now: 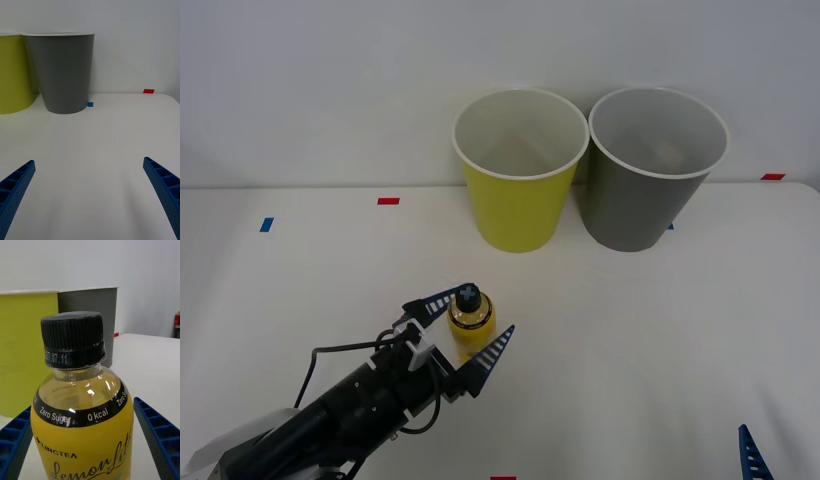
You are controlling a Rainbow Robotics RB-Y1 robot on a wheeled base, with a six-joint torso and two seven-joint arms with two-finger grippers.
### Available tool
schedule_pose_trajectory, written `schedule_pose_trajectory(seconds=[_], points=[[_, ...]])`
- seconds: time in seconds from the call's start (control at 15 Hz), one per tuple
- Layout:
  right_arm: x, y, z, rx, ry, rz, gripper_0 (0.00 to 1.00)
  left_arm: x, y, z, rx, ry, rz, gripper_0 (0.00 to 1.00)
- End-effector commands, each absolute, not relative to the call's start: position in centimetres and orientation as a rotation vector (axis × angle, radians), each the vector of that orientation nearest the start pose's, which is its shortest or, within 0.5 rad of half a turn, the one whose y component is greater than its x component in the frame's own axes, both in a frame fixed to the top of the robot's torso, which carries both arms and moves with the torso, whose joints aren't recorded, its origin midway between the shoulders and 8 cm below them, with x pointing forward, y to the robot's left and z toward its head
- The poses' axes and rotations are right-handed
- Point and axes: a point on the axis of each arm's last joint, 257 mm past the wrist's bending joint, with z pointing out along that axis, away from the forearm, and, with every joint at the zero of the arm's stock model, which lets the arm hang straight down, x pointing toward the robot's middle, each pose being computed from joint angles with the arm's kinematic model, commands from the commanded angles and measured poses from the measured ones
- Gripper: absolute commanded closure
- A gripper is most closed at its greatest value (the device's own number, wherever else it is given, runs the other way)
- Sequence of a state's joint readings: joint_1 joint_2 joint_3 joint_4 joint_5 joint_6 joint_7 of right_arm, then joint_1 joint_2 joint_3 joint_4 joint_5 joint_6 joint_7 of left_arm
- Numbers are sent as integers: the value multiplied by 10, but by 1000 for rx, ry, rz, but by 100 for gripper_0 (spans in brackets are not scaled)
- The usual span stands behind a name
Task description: Put cans in the gray bin and PET bottles in the light green bin.
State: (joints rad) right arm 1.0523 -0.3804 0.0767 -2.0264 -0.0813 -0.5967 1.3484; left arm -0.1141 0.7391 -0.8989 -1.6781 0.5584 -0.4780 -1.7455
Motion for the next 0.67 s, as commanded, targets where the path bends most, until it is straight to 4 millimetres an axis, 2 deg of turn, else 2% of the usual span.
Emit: schedule_pose_trajectory(seconds=[0.07, 0.67], points=[[226, -315, -240, -20, 1581, 7, 0, 393, 46, -234, 721, 1315, -511, 100], [226, -315, -240, -20, 1581, 7, 0, 393, 46, -235, 725, 1320, -509, 100]])
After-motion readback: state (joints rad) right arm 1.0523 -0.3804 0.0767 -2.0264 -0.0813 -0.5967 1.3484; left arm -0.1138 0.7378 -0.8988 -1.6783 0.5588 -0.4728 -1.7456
